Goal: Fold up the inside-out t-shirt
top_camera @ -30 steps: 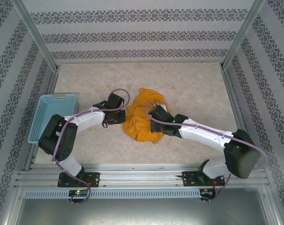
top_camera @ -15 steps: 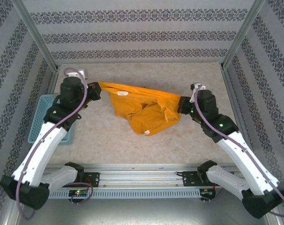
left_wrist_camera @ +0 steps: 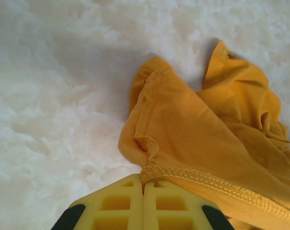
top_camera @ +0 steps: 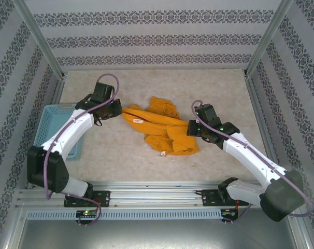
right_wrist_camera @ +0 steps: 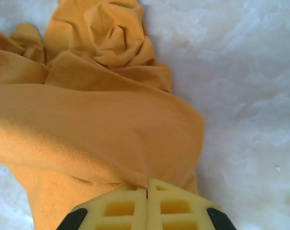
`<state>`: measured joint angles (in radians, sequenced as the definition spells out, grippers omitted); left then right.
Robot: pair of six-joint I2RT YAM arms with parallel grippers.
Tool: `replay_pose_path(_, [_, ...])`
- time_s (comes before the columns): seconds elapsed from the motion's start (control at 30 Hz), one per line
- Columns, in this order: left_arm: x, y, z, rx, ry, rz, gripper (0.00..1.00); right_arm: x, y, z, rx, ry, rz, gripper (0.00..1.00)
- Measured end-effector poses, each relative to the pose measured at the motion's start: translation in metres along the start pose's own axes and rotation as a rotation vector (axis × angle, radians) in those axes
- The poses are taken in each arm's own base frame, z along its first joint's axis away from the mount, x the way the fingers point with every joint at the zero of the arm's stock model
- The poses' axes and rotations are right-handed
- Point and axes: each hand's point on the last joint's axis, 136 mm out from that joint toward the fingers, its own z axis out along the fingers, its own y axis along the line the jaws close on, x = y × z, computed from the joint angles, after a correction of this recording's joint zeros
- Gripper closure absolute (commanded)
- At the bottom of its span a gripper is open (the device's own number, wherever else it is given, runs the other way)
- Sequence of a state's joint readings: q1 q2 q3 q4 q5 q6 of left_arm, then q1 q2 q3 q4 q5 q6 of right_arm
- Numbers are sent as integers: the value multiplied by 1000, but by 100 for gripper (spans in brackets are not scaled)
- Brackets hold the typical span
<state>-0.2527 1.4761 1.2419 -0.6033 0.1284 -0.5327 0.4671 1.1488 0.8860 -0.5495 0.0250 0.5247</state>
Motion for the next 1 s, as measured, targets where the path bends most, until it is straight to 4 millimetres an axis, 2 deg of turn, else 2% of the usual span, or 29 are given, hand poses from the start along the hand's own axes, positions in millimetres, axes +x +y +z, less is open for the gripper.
replay_pose_path(0.07, [-24, -19, -6, 41, -25, -4, 100, -16, 0, -13, 15, -30, -14, 100])
replay_pose_path(0.17, [-80, -62, -31, 158, -128, -6, 100, -69, -1, -56, 17, -173, -7, 100])
replay_pose_path(0.27, [-127, -111, -68, 288, -243, 25, 100, -121, 1, -125, 2, -369, -6, 100])
replay_pose_path(0.33, [-146, -144, -99, 368, -328, 63, 100, -145, 10, -178, -29, -504, -24, 100])
replay_pose_path(0.4, [-151, -165, -126, 425, -391, 95, 100, -153, 19, -224, -69, -614, -43, 100])
replay_pose_path(0.43, [-149, -170, -135, 438, -410, 106, 100, -151, 25, -242, -96, -654, -59, 100])
replay_pose_path(0.5, [-146, -167, -145, 426, -442, 118, 100, -139, 39, -260, -154, -684, -99, 100])
replay_pose_path(0.53, [-145, -161, -146, 407, -451, 116, 100, -130, 48, -259, -190, -677, -126, 100])
replay_pose_path(0.57, [-143, -152, -143, 383, -453, 108, 100, -122, 55, -253, -214, -661, -147, 100])
replay_pose_path(0.6, [-141, -139, -136, 352, -449, 95, 100, -111, 64, -238, -230, -626, -175, 100])
replay_pose_path(0.67, [-136, -110, -113, 276, -419, 64, 100, -83, 78, -188, -234, -515, -227, 100])
replay_pose_path(0.7, [-133, -91, -95, 226, -390, 43, 95, -65, 84, -156, -223, -437, -252, 100])
replay_pose_path(0.73, [-129, -75, -76, 183, -355, 26, 83, -43, 90, -118, -203, -343, -278, 100])
replay_pose_path(0.77, [-125, -60, -56, 140, -312, 13, 73, -25, 94, -91, -184, -270, -296, 99])
replay_pose_path(0.83, [-112, -35, -14, 61, -198, 1, 59, 22, 100, -26, -128, -93, -334, 87])
replay_pose_path(0.87, [-106, -27, 2, 33, -151, -1, 54, 40, 100, -3, -104, -28, -342, 79])
replay_pose_path(0.9, [-95, -18, 21, 1, -93, 0, 47, 58, 99, 15, -80, 38, -350, 66])
replay_pose_path(0.93, [-81, -9, 38, -27, -36, 2, 40, 70, 98, 28, -59, 83, -354, 56])
replay_pose_path(1.0, [-52, 6, 54, -68, 43, 6, 30, 77, 96, 40, -30, 116, -352, 48])
